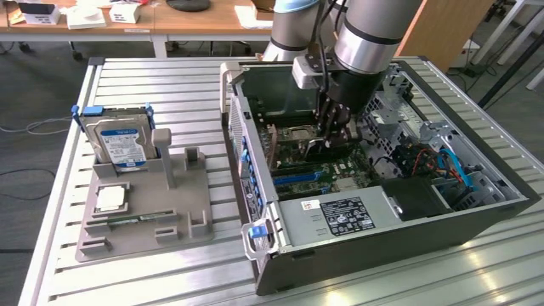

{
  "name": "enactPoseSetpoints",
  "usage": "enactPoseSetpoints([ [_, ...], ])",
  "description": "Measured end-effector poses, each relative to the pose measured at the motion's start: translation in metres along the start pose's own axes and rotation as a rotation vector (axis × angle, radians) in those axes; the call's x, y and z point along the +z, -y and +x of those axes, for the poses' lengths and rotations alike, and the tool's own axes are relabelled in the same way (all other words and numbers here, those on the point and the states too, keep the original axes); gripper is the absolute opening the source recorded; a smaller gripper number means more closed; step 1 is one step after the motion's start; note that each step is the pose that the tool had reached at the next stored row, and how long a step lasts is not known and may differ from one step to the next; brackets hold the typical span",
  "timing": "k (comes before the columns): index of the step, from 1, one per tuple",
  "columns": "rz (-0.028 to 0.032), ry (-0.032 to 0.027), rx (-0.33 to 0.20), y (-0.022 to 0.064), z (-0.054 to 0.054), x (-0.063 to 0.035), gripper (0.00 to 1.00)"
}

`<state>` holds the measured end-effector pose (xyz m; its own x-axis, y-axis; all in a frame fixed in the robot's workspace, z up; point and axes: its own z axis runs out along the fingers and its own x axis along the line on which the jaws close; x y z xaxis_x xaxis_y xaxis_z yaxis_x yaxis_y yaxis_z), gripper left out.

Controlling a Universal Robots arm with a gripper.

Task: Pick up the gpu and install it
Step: 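Insert the gpu into the slot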

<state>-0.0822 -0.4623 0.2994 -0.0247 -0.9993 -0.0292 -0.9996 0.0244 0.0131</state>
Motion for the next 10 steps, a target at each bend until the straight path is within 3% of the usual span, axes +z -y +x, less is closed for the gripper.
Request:
enactPoseSetpoints([
  [10, -0.0001, -0.0003, 0.000, 0.0000, 0.0004, 0.0106, 0.27],
])
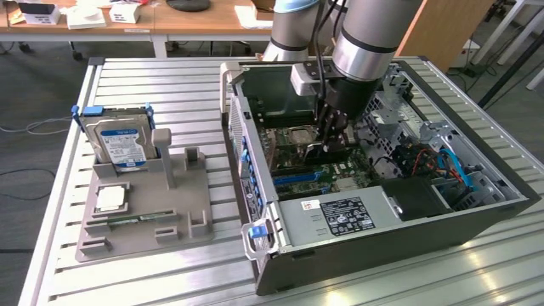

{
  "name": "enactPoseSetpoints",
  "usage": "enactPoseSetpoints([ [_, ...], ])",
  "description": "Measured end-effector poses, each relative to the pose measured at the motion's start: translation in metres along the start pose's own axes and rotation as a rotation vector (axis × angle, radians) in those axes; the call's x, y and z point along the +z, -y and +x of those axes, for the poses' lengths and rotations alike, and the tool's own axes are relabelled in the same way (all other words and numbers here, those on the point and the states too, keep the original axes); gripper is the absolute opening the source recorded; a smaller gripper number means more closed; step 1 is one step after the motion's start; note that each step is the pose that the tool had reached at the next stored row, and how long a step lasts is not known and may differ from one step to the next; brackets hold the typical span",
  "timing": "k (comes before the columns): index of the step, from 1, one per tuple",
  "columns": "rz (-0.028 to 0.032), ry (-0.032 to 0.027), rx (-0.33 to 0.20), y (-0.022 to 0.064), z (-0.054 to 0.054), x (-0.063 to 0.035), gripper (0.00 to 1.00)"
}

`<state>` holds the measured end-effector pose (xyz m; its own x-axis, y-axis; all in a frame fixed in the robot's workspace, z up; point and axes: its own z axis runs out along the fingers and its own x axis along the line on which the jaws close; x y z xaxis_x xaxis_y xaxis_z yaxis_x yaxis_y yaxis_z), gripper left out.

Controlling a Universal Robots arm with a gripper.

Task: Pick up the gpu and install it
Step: 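Insert the gpu into the slot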

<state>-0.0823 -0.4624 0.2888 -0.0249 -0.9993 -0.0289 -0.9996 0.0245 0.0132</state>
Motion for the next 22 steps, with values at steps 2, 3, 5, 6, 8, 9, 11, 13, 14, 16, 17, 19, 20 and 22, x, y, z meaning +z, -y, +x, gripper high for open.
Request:
enactPoseSetpoints([
  [2, 0.0000, 0.0001, 0.000, 0.0000, 0.0000, 0.0001, 0.27],
  [3, 0.0002, 0.0002, 0.000, -0.0006, 0.0000, 0.0002, 0.27],
  [5, 0.0010, 0.0004, 0.000, -0.0021, 0.0000, 0.0003, 0.27],
  [6, 0.0010, 0.0004, 0.000, -0.0023, 0.0000, 0.0002, 0.27],
  [8, 0.0010, 0.0002, 0.000, -0.0023, 0.0000, 0.0002, 0.27],
  [9, 0.0009, 0.0002, 0.000, -0.0023, 0.0000, 0.0001, 0.27],
  [11, 0.0010, 0.0002, 0.000, -0.0024, 0.0000, 0.0002, 0.27],
  [13, 0.0011, 0.0004, 0.000, -0.0025, 0.0005, 0.0005, 0.27],
  [14, 0.0010, 0.0002, 0.000, -0.0025, 0.0008, 0.0007, 0.27],
  [16, 0.0009, 0.0001, 0.000, -0.0025, 0.0010, 0.0011, 0.27],
  [17, 0.0009, 0.0001, 0.000, -0.0024, 0.0010, 0.0011, 0.27],
  [19, 0.0010, 0.0002, 0.000, -0.0024, 0.0010, 0.0012, 0.27],
  [20, 0.0010, 0.0002, 0.000, -0.0024, 0.0010, 0.0013, 0.27],
  [22, 0.0018, 0.0006, 0.000, -0.0033, 0.0014, 0.0014, 0.27],
])
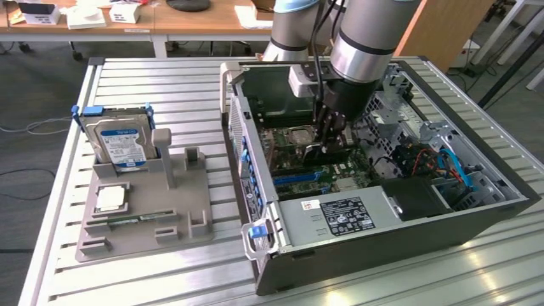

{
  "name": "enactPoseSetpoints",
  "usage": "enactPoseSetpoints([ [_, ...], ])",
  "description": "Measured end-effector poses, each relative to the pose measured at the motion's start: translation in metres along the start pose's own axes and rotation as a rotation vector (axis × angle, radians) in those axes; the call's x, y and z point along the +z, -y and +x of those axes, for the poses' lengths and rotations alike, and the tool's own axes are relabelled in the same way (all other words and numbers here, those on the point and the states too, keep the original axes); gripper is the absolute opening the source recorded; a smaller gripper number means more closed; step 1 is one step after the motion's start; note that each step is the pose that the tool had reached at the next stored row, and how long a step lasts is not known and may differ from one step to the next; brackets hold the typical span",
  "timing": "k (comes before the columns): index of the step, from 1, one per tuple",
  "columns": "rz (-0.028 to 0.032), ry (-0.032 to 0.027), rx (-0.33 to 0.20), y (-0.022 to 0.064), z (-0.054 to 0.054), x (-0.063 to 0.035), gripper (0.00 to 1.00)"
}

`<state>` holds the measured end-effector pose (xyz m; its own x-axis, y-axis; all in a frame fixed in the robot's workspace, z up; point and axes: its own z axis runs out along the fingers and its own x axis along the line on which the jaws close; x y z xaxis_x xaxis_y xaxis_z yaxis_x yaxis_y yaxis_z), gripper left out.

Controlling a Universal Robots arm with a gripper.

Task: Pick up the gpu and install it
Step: 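Insert the gpu into the slot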

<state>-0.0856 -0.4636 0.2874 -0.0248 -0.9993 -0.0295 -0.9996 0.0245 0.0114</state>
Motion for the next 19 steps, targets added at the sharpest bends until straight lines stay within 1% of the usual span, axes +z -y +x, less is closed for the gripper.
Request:
enactPoseSetpoints([
  [4, 0.0005, 0.0000, 0.000, -0.0005, 0.0002, -0.0001, 0.27],
  [9, 0.0007, -0.0001, 0.000, -0.0006, 0.0003, 0.0030, 0.27],
  [13, 0.0008, -0.0002, 0.000, -0.0009, 0.0004, 0.0032, 0.27],
  [15, 0.0042, 0.0001, 0.000, -0.0048, 0.0005, 0.0034, 0.27],
  [19, 0.0050, 0.0000, 0.000, -0.0060, 0.0007, 0.0033, 0.27],
])
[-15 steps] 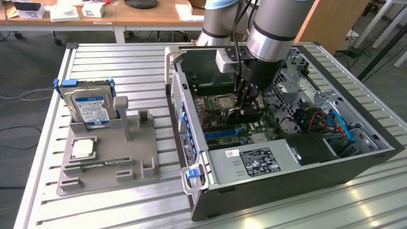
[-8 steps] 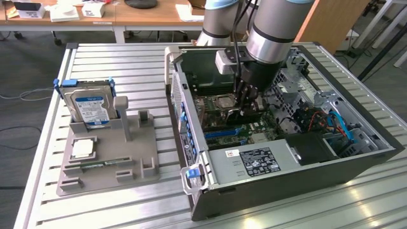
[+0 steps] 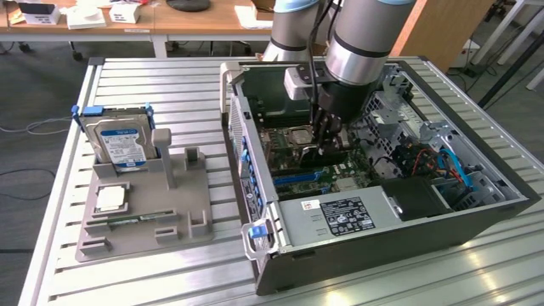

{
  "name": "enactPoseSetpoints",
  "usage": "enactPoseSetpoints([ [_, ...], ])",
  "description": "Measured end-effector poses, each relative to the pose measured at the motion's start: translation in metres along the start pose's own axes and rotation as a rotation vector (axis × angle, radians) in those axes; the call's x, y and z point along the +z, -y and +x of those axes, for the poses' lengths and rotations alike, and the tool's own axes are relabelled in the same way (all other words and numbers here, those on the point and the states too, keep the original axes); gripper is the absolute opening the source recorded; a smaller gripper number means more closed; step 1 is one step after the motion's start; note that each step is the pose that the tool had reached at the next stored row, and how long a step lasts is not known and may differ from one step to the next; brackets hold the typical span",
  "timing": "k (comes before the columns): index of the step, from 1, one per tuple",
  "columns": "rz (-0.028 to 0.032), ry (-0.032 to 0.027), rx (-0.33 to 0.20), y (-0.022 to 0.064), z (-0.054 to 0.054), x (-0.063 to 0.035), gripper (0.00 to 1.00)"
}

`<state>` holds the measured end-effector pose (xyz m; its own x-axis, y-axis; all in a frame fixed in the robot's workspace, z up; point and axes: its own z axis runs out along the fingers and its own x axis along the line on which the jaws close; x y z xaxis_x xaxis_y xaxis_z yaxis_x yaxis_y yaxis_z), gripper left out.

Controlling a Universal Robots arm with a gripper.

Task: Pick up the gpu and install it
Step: 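Insert the gpu into the slot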

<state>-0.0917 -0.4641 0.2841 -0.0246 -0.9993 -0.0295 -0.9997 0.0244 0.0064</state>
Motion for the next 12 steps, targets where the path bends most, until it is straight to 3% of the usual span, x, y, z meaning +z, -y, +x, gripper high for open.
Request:
enactPoseSetpoints([
  [12, 0.0000, 0.0001, 0.000, -0.0019, 0.0023, 0.0000, 0.27],
])
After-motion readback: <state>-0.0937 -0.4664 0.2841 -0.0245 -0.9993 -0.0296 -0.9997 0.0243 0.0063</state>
